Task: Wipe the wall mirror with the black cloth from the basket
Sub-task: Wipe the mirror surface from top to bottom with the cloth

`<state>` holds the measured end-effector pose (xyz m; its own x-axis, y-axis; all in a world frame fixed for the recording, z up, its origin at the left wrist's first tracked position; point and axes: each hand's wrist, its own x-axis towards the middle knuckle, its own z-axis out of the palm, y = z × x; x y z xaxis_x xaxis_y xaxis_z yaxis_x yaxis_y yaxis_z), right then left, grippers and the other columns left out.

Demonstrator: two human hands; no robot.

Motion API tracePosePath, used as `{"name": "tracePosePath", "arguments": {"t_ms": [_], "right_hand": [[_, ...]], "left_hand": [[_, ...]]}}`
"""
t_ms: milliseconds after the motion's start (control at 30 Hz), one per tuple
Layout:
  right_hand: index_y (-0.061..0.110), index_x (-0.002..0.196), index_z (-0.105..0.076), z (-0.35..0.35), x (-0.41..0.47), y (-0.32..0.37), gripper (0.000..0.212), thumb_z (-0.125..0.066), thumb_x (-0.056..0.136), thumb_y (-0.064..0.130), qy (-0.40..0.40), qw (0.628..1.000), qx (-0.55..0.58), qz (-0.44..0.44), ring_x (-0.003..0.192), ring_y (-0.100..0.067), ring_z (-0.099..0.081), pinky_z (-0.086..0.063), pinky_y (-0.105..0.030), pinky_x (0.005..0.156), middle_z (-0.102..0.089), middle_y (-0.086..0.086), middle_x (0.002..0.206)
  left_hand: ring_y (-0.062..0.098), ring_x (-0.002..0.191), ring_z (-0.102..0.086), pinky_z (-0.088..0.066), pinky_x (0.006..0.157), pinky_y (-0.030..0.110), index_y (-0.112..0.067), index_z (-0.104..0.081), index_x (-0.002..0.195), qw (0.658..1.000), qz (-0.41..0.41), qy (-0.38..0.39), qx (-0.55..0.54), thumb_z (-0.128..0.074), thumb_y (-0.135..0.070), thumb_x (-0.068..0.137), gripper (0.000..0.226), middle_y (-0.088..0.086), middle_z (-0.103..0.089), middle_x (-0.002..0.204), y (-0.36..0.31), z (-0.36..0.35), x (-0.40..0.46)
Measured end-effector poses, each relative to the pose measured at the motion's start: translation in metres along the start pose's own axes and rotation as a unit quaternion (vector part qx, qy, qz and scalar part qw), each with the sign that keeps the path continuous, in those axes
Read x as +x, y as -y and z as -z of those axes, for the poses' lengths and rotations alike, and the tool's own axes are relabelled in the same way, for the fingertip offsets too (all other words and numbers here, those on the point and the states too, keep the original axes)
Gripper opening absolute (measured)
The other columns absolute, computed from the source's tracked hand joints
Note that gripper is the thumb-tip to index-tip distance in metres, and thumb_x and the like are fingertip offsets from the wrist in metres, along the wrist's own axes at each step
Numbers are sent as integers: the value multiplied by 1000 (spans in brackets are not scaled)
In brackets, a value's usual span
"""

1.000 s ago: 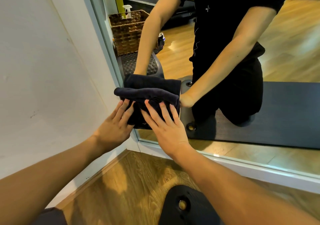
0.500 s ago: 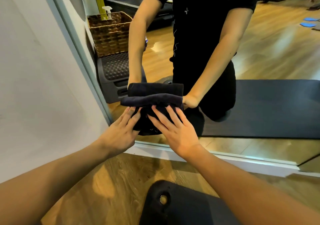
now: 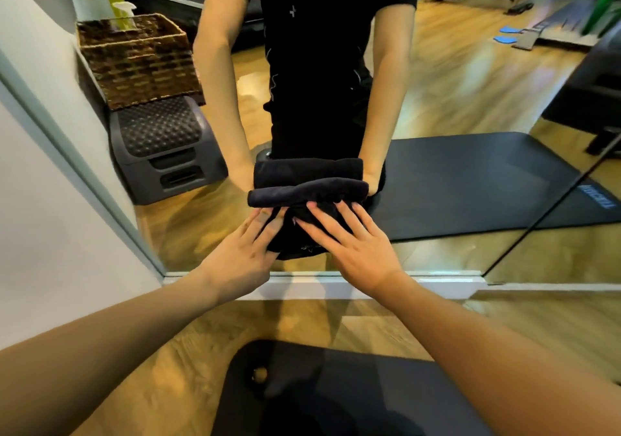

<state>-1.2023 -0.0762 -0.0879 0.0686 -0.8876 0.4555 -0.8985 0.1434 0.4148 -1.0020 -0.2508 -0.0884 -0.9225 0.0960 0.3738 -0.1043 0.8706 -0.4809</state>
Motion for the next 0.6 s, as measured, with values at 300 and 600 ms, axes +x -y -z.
{"name": "tracePosePath", "arguments": {"t_ms": [300,600], "right_hand": [[32,163,-16,-7,-58,-69,90,-68,92,18,-6,1000,-9,-5,153,-34,-21,-11,-49,128,-15,0,171],[32,163,-17,-14,-129,-149,86,-62,93,12,-25,998,-54,-11,152,-35,-14,-11,-50,128,-12,0,170]], "left_hand": [[52,138,-35,-32,117,63,0,-69,122,998,-54,-24,0,-64,-18,89,38,33,-30,150,-41,-7,64],[53,145,-27,-29,117,66,1,-64,129,996,-80,14,-35,-67,-23,90,47,35,-29,151,-106,-2,149]]}}
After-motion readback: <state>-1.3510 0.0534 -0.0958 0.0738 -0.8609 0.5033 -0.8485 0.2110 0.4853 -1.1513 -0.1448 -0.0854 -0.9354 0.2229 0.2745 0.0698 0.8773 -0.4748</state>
